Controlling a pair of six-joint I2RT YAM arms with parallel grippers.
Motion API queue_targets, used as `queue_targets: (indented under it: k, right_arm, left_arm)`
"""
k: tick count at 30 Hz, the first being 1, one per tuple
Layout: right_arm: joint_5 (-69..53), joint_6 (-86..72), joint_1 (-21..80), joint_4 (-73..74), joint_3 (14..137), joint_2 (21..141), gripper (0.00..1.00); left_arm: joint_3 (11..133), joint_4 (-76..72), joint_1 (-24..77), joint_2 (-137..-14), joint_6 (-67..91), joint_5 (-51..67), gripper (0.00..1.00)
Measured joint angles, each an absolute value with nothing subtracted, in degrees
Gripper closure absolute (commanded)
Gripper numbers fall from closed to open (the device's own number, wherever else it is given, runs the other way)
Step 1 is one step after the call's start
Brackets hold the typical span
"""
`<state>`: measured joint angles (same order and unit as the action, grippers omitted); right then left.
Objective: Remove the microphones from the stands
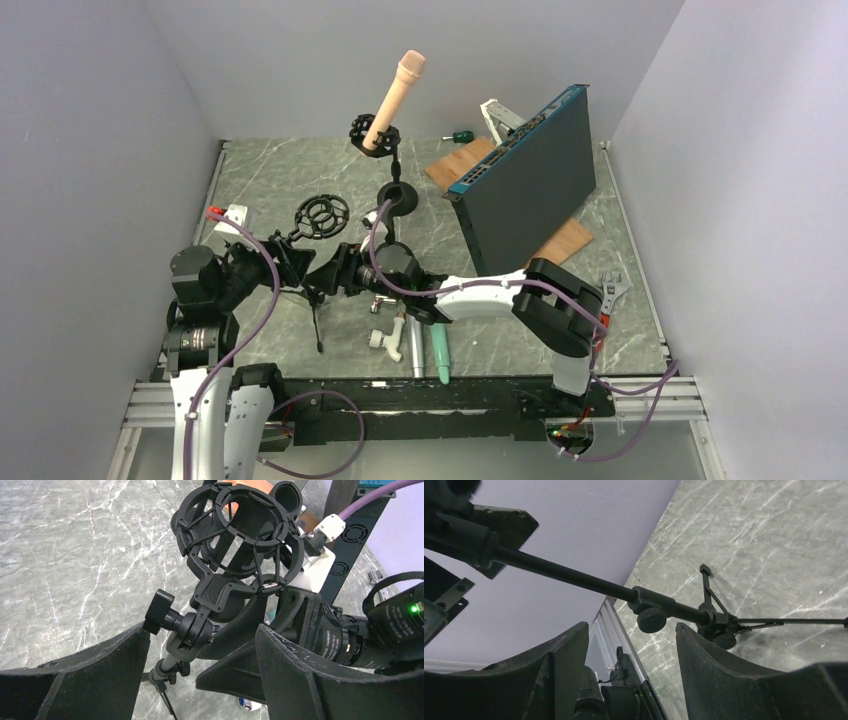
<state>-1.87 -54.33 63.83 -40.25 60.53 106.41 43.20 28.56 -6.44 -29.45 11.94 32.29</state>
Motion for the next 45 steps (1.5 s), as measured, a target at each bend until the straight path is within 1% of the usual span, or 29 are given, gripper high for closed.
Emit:
queue_targets:
  k: [7,9,11,12,16,20,24,27,29,30,33,35,36,45]
  right_arm:
    - [3.70,-52.82,67.07,-35.46,62.67,107.46,0.37]
    - [4.64,-52.29,67.66,-34.57,63.07,107.50,0.40]
    - [5.69,-51.86,67.85,-33.69,63.33,107.50,0.47]
    - [6.00,-51.64,67.83,-33.32,63.48,107.50,0.48]
    - [6.55,-50.81,67.64,-32.97,64.12,107.81,0.50]
    - [6.50,-49.60,67.55,-33.06,64.84,108.62,0.51]
    - [6.61,-48.14,67.55,-32.82,65.69,109.45,0.58]
    - [7.05,-46.61,67.55,-32.42,66.78,109.84,0.60]
    - [7.20,-45.78,67.55,-32.32,66.89,109.86,0.64]
    - [7.22,-45.28,67.55,-32.14,66.89,109.86,0.68]
    - [7.16,-43.46,67.55,-31.75,66.92,109.95,0.86]
    - [7.18,-42.35,67.55,-31.73,66.92,109.97,0.97]
    - [7.14,-41.78,67.55,-31.75,66.92,109.97,1.00]
    - [6.98,-36.36,67.51,-35.31,66.76,111.15,1.00]
  left_arm:
    - [43.20,28.53,-6.44,-28.29,12.80,32.38,0.21]
    - [43.22,28.56,-6.44,-28.27,12.82,32.36,0.22]
    - [43.27,28.58,-6.44,-28.23,12.86,32.34,0.22]
    - [43.33,28.58,-6.44,-28.16,12.88,32.32,0.22]
    - [43.46,28.53,-6.44,-27.38,13.02,32.29,0.19]
    - [43.53,28.53,-6.44,-27.35,13.02,32.29,0.20]
    - [43.53,28.53,-6.44,-27.35,13.02,32.29,0.20]
    - [43.53,28.53,-6.44,-27.35,12.99,32.27,0.18]
    - [43.53,28.53,-6.44,-27.35,12.99,32.16,0.18]
    - [43.53,28.53,-6.44,-27.35,12.99,32.12,0.18]
    - [43.53,28.51,-6.44,-27.44,12.97,32.05,0.20]
    - [43.53,28.47,-6.44,-27.64,12.95,31.92,0.22]
    - [43.53,28.45,-6.44,-27.86,12.97,31.79,0.23]
    - [43.42,26.92,-6.57,-29.78,13.08,30.41,0.36]
